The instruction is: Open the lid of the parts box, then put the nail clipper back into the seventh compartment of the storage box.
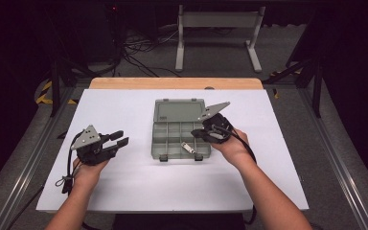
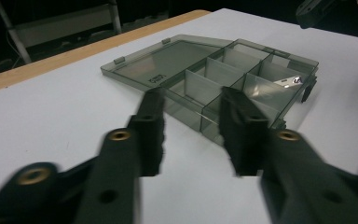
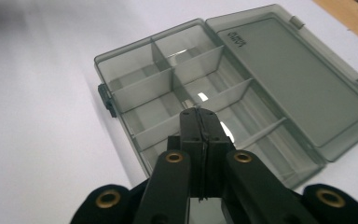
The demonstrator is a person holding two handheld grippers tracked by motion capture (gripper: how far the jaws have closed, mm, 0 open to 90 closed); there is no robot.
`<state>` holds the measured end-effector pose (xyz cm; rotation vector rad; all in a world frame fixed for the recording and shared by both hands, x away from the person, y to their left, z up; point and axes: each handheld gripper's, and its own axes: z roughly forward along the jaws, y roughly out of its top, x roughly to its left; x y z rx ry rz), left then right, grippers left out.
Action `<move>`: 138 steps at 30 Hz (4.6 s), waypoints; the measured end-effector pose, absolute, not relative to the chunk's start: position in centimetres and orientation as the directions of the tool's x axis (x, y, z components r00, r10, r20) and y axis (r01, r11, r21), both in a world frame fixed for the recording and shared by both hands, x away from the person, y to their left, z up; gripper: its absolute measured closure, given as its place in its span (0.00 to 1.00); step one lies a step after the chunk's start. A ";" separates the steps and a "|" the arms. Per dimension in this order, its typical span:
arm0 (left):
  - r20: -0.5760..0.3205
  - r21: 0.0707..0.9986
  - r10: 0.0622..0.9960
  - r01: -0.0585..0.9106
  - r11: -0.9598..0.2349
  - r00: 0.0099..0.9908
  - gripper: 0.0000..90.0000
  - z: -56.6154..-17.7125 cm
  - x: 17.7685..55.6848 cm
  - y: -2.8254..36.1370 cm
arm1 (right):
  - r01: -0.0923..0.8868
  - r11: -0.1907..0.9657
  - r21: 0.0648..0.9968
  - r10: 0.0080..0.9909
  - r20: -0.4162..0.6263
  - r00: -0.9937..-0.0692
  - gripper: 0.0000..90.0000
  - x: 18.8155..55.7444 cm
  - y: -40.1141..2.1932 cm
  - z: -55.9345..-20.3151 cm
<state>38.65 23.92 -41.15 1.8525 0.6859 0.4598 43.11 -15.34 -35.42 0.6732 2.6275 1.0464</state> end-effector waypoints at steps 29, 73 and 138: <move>-0.019 0.798 0.703 0.435 -0.418 0.711 0.99 -39.0 45.5 21.0 | 0.427 0.585 0.689 0.603 -0.017 -0.798 1.00 49.0 -18.3 -34.6; -0.036 0.685 0.745 0.559 -0.466 0.666 0.99 -41.3 53.9 16.3 | 0.553 0.579 0.599 0.700 -0.016 -0.714 1.00 55.9 -19.9 -37.7; -0.090 0.607 0.716 0.608 -0.512 0.693 0.99 -44.8 55.1 14.5 | 0.622 0.623 0.474 0.697 0.025 -0.717 1.00 57.3 -19.1 -42.9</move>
